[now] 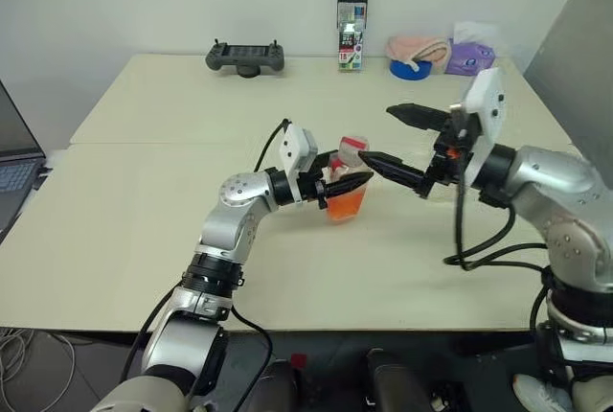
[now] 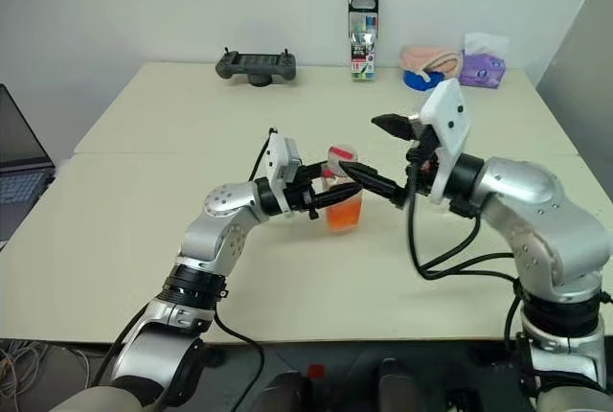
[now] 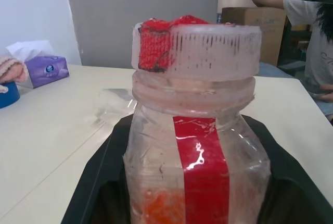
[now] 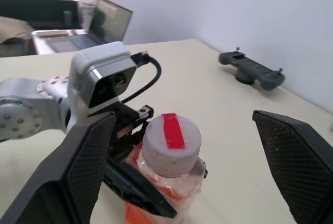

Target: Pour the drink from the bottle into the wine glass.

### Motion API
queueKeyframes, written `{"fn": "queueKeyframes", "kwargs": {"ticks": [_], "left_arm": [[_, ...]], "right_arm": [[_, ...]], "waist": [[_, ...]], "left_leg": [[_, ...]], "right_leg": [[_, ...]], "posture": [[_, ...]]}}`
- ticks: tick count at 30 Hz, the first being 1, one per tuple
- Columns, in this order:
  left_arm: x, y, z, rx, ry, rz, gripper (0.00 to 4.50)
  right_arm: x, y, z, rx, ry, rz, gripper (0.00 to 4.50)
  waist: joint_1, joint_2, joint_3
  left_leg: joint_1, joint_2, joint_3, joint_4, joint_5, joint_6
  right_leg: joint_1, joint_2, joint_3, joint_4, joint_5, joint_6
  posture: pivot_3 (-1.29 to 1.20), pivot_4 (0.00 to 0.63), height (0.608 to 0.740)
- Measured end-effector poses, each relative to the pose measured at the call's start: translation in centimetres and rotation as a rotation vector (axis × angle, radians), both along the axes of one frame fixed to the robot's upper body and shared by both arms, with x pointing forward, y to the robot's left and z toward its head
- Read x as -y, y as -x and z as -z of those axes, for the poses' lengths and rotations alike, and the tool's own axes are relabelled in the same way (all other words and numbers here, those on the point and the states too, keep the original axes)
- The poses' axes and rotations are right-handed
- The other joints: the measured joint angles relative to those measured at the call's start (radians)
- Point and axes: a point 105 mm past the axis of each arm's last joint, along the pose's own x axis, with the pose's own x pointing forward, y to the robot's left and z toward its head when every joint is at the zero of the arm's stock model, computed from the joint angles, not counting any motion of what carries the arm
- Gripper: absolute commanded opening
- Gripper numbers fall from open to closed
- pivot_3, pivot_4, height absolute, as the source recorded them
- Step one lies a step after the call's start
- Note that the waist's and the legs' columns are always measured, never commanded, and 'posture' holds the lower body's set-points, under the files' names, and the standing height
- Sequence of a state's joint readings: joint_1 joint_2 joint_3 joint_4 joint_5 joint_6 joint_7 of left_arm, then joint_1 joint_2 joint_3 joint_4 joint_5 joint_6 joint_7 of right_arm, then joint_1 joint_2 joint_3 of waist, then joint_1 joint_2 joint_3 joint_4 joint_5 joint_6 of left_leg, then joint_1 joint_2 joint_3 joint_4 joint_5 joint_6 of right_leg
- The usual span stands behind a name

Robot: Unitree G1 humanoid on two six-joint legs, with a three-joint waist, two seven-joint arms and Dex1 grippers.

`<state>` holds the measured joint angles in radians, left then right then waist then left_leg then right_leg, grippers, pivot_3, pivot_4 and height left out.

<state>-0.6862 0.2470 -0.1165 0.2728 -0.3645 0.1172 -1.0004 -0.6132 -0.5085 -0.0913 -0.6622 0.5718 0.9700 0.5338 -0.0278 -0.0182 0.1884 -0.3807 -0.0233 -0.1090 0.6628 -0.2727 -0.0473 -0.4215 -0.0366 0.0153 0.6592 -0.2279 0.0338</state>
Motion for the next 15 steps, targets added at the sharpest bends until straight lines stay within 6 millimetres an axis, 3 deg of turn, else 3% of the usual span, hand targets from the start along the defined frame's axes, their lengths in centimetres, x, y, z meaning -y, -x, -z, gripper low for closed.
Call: {"fn": "queueKeyframes", "kwargs": {"ticks": [7,15], "left_arm": [[0.1,-0.6,0.5,-0.014,-0.001,-0.019,2.08],[0.1,-0.9,0.6,-0.002,-0.008,-0.028,2.08]], "right_arm": [[-0.7,-0.8,1.0,-0.059,-0.117,0.282,4.50],[-2.0,-0.9,1.9,-0.101,-0.144,0.352,4.50]], "waist": [[-0.001,0.000,0.000],[-0.002,0.000,0.000]], "left_leg": [[0.000,0.000,0.000,0.000,0.000,0.000],[0.000,0.000,0.000,0.000,0.000,0.000]], "right_leg": [[0.000,0.000,0.000,0.001,0.000,0.000],[0.000,0.000,0.000,0.000,0.000,0.000]], "posture": [[0.00,0.150,0.740],[0.00,0.150,0.740]]}}
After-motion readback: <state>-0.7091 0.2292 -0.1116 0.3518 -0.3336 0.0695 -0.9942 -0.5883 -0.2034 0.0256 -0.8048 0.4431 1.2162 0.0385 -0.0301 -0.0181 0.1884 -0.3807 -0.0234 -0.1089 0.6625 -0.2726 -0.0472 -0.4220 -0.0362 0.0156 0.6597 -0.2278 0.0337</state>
